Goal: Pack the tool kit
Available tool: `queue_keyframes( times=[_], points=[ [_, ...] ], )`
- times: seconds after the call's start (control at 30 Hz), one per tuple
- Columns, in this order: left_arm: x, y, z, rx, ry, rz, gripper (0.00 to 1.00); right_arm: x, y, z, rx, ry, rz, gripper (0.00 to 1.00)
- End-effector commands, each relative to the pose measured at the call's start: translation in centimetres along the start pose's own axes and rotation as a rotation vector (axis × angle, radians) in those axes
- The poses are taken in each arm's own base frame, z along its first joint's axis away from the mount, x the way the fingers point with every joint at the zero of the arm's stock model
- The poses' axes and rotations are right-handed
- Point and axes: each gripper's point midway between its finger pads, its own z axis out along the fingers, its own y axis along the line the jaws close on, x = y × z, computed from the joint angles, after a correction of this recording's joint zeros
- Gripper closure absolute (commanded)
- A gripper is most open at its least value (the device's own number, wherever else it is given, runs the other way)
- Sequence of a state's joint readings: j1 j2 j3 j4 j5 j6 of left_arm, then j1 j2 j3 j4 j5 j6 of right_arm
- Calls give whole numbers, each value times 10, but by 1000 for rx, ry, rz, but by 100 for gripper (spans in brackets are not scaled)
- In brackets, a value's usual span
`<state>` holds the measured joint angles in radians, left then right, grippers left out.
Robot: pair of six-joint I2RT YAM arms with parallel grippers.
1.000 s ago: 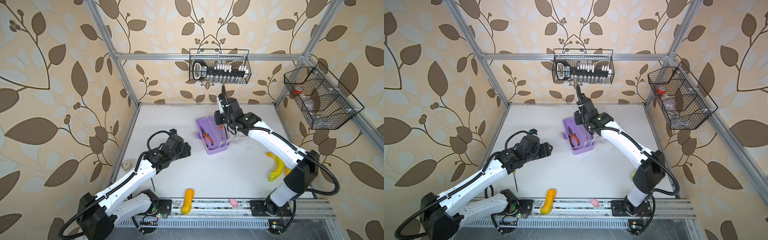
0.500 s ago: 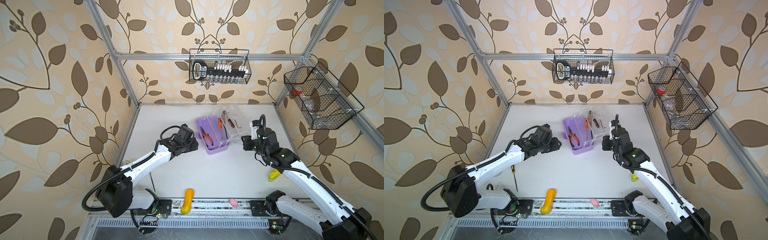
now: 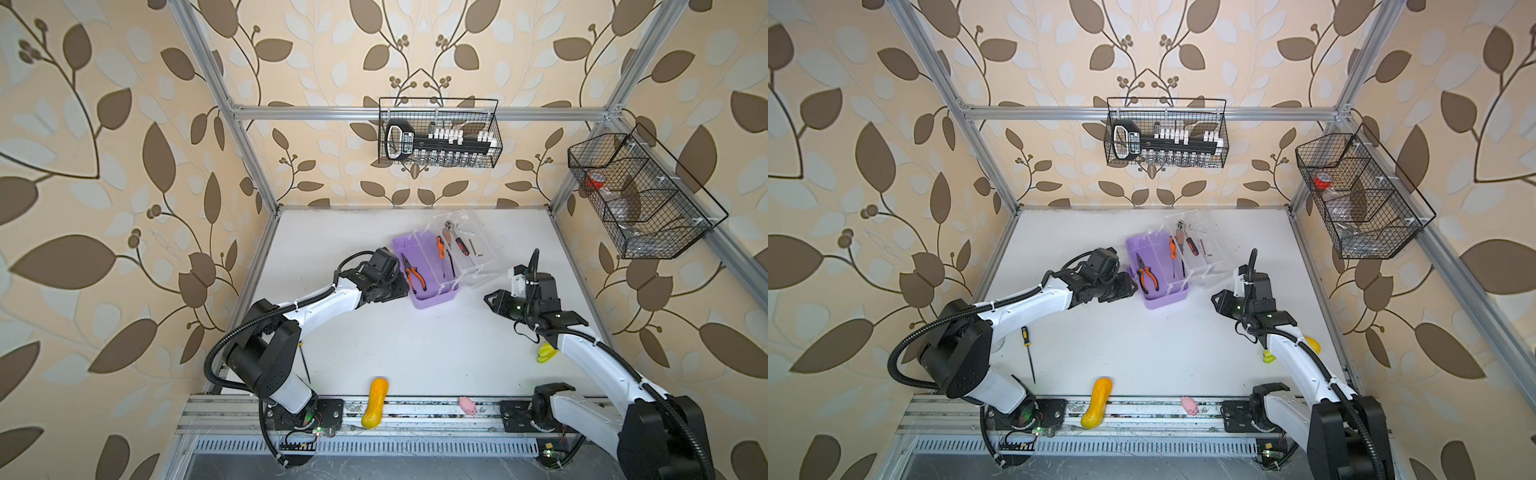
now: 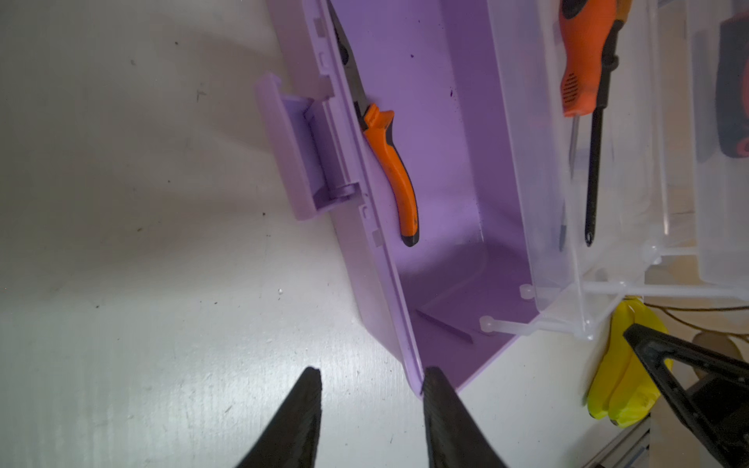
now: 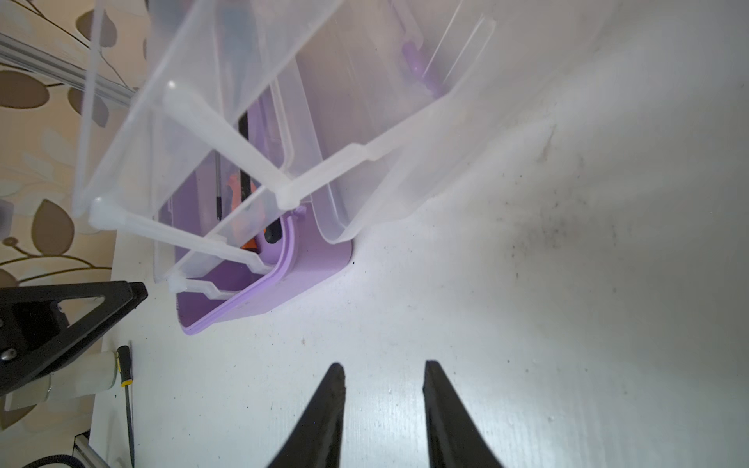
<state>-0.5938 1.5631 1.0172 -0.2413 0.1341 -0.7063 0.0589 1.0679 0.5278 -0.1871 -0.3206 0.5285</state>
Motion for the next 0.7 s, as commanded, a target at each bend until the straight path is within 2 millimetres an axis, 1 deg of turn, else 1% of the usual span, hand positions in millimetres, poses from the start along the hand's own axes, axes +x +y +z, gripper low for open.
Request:
queue_keyframes(
  times=[0.0, 0.2, 0.27, 0.37, 0.43, 0.53, 0.67],
  points=[
    [-18, -9, -2, 7, -35, 34, 61, -22, 7, -1, -84, -26, 41, 61],
    [-22, -8, 7, 6, -42, 46, 61, -60, -27, 4, -22, -97, 148, 58],
    [-23, -10, 10, 14, -40, 50, 60, -69, -37, 8, -2, -114, 186, 58],
    [-23, -11, 15, 15, -33, 53, 60, -84, -40, 14, 0, -140, 208, 57],
    [-25, -12, 17, 18, -32, 55, 61, -93, -37, 19, -12, -140, 214, 56],
    [-25, -14, 20, 29, -24, 50, 61, -103, -35, 25, -26, -131, 230, 56],
    [-26, -17, 23, 48, -24, 43, 61, -116, -38, 34, -13, -134, 243, 55]
  ],
)
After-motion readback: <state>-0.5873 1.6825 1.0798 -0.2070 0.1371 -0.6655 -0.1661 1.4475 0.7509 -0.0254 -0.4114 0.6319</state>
